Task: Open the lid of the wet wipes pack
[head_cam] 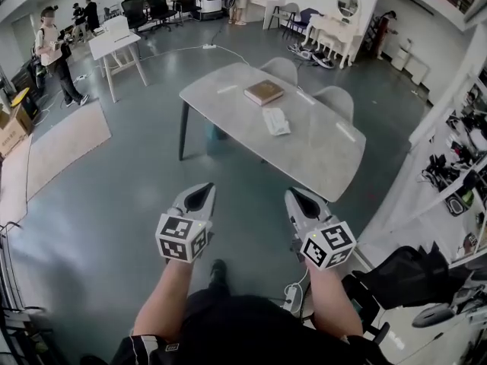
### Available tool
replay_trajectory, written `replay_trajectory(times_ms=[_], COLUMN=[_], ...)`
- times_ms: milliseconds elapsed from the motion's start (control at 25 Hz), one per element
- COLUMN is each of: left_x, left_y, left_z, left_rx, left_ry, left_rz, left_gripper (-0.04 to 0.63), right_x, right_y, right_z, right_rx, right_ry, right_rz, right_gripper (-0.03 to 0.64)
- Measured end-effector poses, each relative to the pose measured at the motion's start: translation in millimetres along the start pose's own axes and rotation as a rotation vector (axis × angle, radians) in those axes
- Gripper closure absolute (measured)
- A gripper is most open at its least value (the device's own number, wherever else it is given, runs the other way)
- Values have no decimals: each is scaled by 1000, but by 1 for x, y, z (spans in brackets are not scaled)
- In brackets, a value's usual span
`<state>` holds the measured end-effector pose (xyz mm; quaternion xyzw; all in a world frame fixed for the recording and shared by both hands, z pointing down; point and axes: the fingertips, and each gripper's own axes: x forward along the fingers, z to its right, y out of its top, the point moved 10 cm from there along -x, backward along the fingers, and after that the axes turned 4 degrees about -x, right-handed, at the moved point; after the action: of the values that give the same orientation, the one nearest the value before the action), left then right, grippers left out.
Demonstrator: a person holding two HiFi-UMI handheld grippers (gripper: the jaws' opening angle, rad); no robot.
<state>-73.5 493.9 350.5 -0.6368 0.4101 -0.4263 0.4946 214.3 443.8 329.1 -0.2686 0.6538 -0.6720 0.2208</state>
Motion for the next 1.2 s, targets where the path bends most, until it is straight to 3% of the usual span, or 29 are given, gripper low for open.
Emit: replay_trajectory(times_ms=[560, 800, 1200], left_x=[143, 174, 244], left_y=[24, 29, 28], left_z=[-154, -163, -184], left_rx=[-10, 5, 4], left_ry=[-89, -142, -127], left_rz=[-69, -90, -124], left_gripper=[584, 584, 584], right_x=[194, 220, 256], right_y=[-4, -9, -42], right_z=[43, 58, 126], right_rx=[40, 53, 134], right_ry=[-34, -58, -80], right_rz=[-88, -109, -133], right_gripper=[614, 614, 614])
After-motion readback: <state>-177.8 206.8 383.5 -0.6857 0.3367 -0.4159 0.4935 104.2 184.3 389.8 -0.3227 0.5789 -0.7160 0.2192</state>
